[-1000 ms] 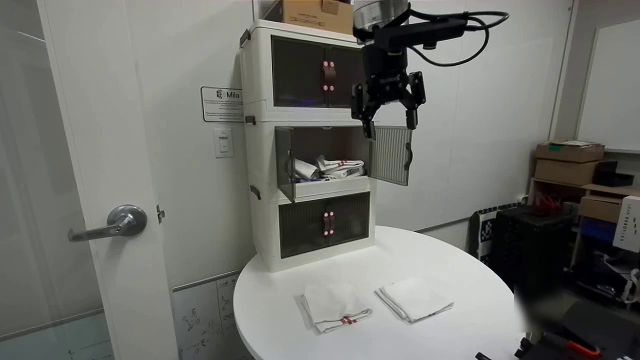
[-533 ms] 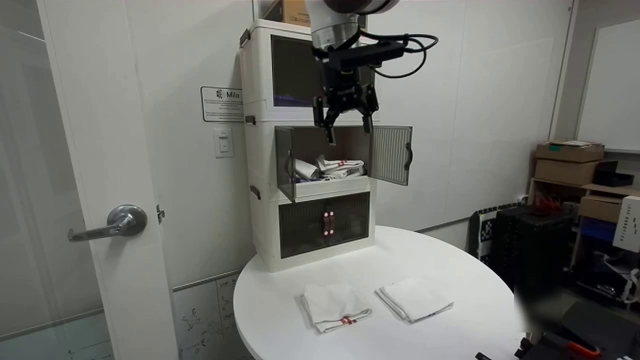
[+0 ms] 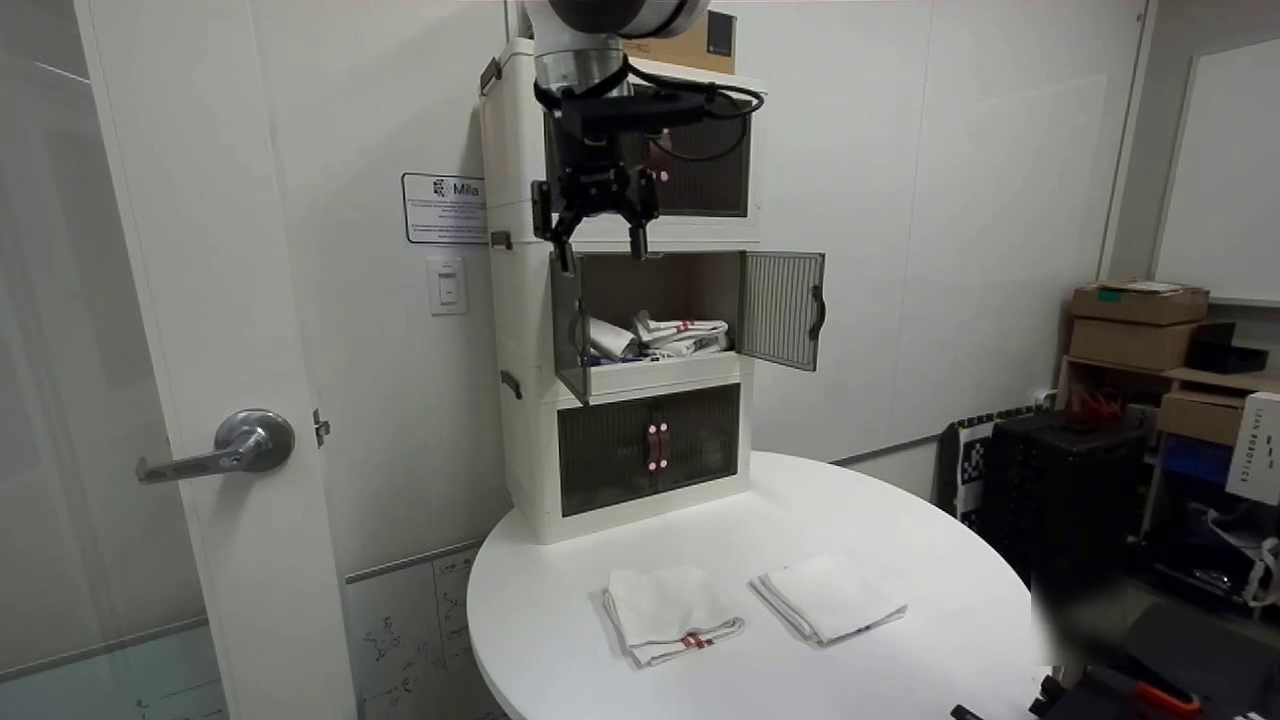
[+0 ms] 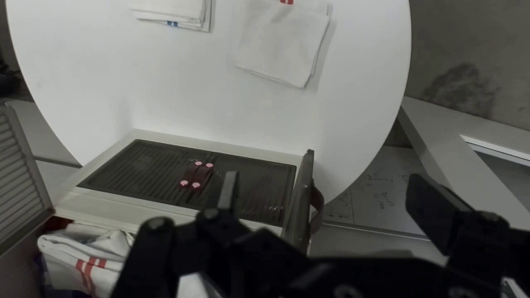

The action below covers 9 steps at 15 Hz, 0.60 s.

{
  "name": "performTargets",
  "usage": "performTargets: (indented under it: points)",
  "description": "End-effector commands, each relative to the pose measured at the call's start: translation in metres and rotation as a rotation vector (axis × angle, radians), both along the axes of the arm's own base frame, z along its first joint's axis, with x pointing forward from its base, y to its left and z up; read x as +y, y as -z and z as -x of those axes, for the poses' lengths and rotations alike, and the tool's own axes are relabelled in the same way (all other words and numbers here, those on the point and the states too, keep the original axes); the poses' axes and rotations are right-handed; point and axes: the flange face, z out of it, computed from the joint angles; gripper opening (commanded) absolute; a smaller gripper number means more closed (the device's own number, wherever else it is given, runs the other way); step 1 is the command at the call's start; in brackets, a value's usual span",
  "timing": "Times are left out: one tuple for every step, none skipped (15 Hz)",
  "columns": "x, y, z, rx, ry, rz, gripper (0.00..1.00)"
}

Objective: Close the middle cabinet door on the left

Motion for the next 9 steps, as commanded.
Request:
performTargets:
  points:
    - [0.012, -0.006, -0.037, -0.098, 0.055, 0.015, 1.0]
    - [0.012, -0.006, -0.044, -0.139, 0.096, 0.031, 1.0]
    - [0.011, -0.004, -0.052, -0.176, 0.134, 0.05, 1.0]
    - [0.01, -0.002, -0.058, -0.206, 0.163, 0.069, 1.0]
    - [0.009, 0.0, -0.064, -0.233, 0.19, 0.09, 1.0]
    - [0.008, 0.001, -0.069, -0.258, 0.216, 0.113, 1.0]
    - [0.008, 0.004, -0.073, -0.274, 0.236, 0.135, 1.0]
    - [0.006, 0.007, -0.077, -0.278, 0.256, 0.159, 1.0]
    - [0.005, 0.01, -0.08, -0.282, 0.275, 0.181, 1.0]
